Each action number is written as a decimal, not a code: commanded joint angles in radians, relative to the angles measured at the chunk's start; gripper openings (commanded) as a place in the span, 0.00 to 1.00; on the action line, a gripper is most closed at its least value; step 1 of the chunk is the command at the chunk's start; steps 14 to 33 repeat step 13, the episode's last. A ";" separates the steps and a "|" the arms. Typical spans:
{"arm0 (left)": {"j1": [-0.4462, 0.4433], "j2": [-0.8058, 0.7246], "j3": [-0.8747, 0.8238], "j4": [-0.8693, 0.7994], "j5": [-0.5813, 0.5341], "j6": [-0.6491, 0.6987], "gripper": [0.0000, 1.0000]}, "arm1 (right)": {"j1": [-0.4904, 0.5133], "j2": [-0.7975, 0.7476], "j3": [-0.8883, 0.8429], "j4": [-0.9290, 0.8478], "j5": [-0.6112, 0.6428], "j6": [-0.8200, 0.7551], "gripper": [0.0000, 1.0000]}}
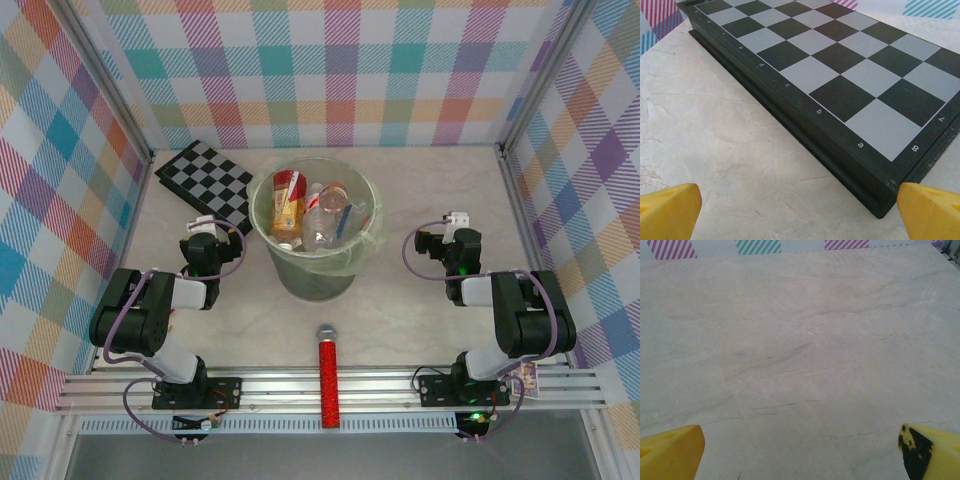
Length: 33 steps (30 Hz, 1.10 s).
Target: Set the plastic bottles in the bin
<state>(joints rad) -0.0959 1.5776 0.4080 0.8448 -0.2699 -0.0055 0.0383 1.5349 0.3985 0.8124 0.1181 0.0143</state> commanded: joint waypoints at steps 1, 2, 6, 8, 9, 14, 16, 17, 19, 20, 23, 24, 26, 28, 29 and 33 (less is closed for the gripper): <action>-0.004 0.002 -0.009 0.042 0.009 0.012 1.00 | -0.006 -0.002 0.002 0.033 -0.019 0.013 0.99; -0.003 0.001 -0.009 0.042 0.010 0.013 1.00 | -0.006 -0.001 0.002 0.032 -0.020 0.014 0.99; -0.003 0.002 -0.008 0.041 0.011 0.013 1.00 | -0.007 0.001 0.008 0.024 -0.024 0.014 0.99; -0.003 0.002 -0.008 0.042 0.011 0.012 1.00 | -0.008 0.002 0.009 0.022 -0.026 0.016 0.99; -0.004 0.002 -0.009 0.041 0.010 0.013 1.00 | -0.010 0.001 0.010 0.022 -0.029 0.016 0.99; -0.004 0.002 -0.008 0.041 0.011 0.013 1.00 | -0.012 0.001 0.007 0.025 -0.031 0.016 0.99; -0.004 0.002 -0.008 0.041 0.011 0.013 1.00 | -0.012 0.001 0.007 0.025 -0.031 0.016 0.99; -0.004 0.002 -0.008 0.041 0.011 0.013 1.00 | -0.012 0.001 0.007 0.025 -0.031 0.016 0.99; -0.004 0.002 -0.008 0.041 0.011 0.013 1.00 | -0.012 0.001 0.007 0.025 -0.031 0.016 0.99; -0.004 0.002 -0.008 0.041 0.011 0.013 1.00 | -0.012 0.001 0.007 0.025 -0.031 0.016 0.99; -0.004 0.002 -0.008 0.041 0.011 0.013 1.00 | -0.012 0.001 0.007 0.025 -0.031 0.016 0.99; -0.004 0.002 -0.008 0.041 0.011 0.013 1.00 | -0.012 0.001 0.007 0.025 -0.031 0.016 0.99; -0.004 0.002 -0.008 0.041 0.011 0.013 1.00 | -0.012 0.001 0.007 0.025 -0.031 0.016 0.99; -0.004 0.002 -0.008 0.041 0.011 0.013 1.00 | -0.012 0.001 0.007 0.025 -0.031 0.016 0.99; -0.004 0.002 -0.008 0.041 0.011 0.013 1.00 | -0.012 0.001 0.007 0.025 -0.031 0.016 0.99; -0.004 0.002 -0.008 0.041 0.011 0.013 1.00 | -0.012 0.001 0.007 0.025 -0.031 0.016 0.99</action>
